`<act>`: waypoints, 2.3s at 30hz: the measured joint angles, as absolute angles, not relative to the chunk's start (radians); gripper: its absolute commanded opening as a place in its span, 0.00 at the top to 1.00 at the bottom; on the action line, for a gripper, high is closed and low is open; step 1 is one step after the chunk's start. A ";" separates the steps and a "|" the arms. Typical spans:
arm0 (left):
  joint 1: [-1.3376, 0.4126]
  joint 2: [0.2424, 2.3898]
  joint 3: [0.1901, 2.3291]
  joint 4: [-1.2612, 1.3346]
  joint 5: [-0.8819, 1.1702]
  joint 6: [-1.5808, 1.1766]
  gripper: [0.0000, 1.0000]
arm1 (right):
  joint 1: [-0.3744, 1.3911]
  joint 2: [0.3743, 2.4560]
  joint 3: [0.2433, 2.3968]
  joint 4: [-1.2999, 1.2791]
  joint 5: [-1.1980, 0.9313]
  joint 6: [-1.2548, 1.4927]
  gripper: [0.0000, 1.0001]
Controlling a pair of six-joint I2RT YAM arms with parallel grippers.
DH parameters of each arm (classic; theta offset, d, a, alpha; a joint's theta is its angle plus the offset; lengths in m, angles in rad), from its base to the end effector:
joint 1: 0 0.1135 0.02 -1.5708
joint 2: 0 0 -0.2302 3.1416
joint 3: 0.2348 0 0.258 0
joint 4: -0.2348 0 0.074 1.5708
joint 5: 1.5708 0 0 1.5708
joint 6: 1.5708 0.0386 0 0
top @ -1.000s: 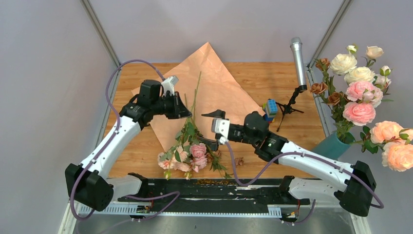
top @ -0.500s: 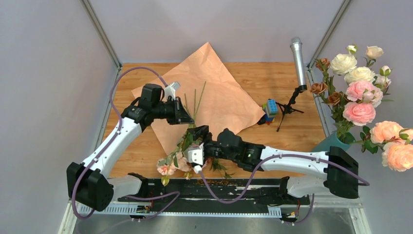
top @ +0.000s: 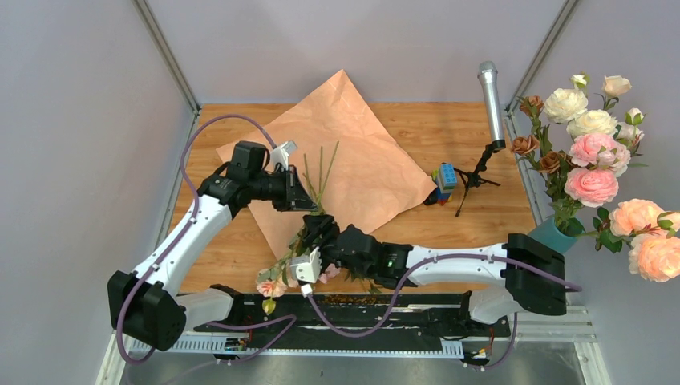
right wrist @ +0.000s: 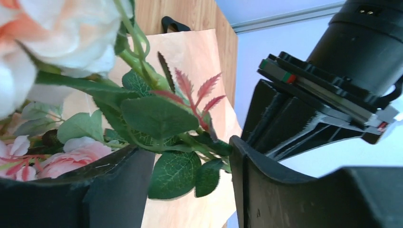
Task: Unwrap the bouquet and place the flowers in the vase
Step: Pick up the fake flower from the wrapping paper, then insert the fake flower into the vase.
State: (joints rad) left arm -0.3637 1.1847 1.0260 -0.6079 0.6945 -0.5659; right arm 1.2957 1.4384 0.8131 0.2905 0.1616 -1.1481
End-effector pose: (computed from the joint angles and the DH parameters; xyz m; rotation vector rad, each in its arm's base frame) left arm 0.2391 -0.1174 0.2745 0.1271 2.4592 -1.2513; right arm 0.0967 0.3198 0.2066 -1.7465 0.7517 -0.0538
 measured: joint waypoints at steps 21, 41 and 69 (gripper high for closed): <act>-0.360 1.171 1.038 -0.696 0.640 -0.500 0.36 | 1.308 1.454 0.849 0.363 0.249 -1.095 1.00; -0.205 1.008 1.316 -0.686 0.252 -0.398 0.00 | 1.138 1.165 0.816 0.191 0.236 -0.711 1.00; -0.180 0.816 0.938 -0.498 -0.246 -0.140 0.00 | 0.345 0.981 1.334 -0.503 0.485 -0.414 1.00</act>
